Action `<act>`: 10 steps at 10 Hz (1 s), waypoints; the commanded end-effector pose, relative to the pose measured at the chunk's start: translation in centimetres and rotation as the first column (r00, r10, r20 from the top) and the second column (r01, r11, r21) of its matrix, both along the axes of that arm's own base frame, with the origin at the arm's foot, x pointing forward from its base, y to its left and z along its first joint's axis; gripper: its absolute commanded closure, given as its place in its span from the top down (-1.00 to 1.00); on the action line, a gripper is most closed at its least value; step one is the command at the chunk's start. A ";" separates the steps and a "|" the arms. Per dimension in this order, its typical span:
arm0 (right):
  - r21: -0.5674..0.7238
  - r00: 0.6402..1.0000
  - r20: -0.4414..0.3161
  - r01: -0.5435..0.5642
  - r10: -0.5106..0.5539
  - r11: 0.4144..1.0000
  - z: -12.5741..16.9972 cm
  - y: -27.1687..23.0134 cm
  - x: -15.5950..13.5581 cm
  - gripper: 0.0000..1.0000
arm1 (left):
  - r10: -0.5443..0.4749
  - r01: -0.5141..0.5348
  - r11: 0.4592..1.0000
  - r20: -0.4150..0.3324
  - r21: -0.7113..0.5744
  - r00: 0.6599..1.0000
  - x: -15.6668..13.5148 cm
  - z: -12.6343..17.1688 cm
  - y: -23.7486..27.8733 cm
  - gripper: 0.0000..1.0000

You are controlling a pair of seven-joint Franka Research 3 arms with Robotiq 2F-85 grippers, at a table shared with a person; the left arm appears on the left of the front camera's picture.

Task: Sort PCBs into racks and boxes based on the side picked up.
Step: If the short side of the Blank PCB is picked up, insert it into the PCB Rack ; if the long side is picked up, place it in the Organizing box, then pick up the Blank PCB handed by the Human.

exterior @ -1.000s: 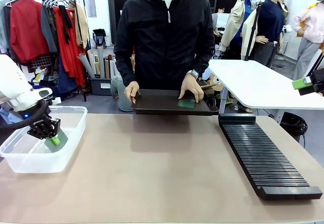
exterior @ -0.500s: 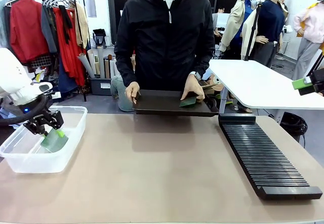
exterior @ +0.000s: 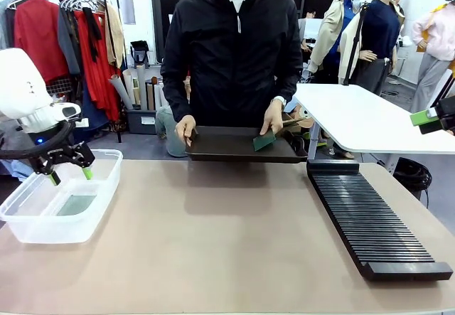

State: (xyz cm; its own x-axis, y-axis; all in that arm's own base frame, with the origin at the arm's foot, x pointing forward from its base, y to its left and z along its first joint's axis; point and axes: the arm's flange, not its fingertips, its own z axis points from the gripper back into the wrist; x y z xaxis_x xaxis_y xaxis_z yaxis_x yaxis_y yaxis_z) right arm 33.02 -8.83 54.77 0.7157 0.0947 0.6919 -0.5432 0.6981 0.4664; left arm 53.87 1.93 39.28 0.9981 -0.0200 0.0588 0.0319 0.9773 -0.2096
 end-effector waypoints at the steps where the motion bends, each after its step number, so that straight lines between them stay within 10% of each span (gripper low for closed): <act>1: 0.024 1.000 0.023 -0.012 0.011 1.000 0.0 0.1 0.2 1.00 | 0.013 -0.012 0.999 -0.016 0.030 1.000 -0.6 0.5 -0.3 1.00; 10: 0.024 1.000 0.023 -0.012 0.011 1.000 0.0 0.1 0.2 1.00 | -0.001 0.001 1.000 -0.002 0.011 1.000 -0.1 0.4 -0.2 1.00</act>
State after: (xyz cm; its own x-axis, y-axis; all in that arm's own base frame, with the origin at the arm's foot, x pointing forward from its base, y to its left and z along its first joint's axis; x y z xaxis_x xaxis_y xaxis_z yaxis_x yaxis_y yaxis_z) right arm 33.02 -8.83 54.77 0.7157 0.0947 0.6919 -0.5432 0.6981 0.4664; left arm 53.77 1.71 39.45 0.9985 -0.0166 0.0524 0.0267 0.9798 -0.1981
